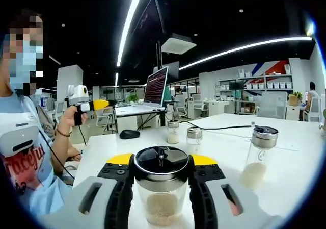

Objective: Rotate the seasoning bottle until the label or dispensing opening points toward the visible target arrow and the bottle remains upright within the marked orientation range

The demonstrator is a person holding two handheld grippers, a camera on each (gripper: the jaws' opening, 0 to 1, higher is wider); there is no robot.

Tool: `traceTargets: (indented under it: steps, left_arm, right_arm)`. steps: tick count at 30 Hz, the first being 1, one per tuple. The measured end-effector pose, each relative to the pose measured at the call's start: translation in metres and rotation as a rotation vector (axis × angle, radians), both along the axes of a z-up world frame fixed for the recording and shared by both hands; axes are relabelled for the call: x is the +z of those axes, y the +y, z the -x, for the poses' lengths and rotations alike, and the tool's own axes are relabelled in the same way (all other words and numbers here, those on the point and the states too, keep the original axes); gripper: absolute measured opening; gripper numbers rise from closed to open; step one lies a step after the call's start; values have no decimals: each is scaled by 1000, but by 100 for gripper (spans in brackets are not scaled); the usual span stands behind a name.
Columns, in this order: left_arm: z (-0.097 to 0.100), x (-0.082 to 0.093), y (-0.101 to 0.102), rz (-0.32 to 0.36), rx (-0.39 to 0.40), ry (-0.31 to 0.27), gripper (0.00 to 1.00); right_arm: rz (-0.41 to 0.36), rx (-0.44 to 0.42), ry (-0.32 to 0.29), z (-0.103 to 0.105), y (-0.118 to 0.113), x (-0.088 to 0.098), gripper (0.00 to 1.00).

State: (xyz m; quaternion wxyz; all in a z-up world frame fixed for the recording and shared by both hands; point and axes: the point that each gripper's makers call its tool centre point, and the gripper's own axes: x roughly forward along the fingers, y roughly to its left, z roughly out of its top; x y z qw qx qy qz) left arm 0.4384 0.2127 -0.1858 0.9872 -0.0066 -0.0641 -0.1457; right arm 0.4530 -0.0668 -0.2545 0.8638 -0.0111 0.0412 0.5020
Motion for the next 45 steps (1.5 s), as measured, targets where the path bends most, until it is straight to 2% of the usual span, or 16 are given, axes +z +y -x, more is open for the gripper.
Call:
traceTargets:
  steps: [8,17,28,45]
  left_arm:
    - [1,0,2,9,2,-5,98]
    - [-1,-3,-1,21,-8,16,97]
    - [-1,-5,-9,20,-30,29,96]
    - [-3,-5,-5,33,-25,42,95]
  right_arm:
    - [-4,-6,-6,1,1,2,41]
    - [-15,-31,-15,0,0,2,41]
    - [1,-93,-13,-2,-1,1,41]
    - [4,-218,-15,-7,-5,1,41]
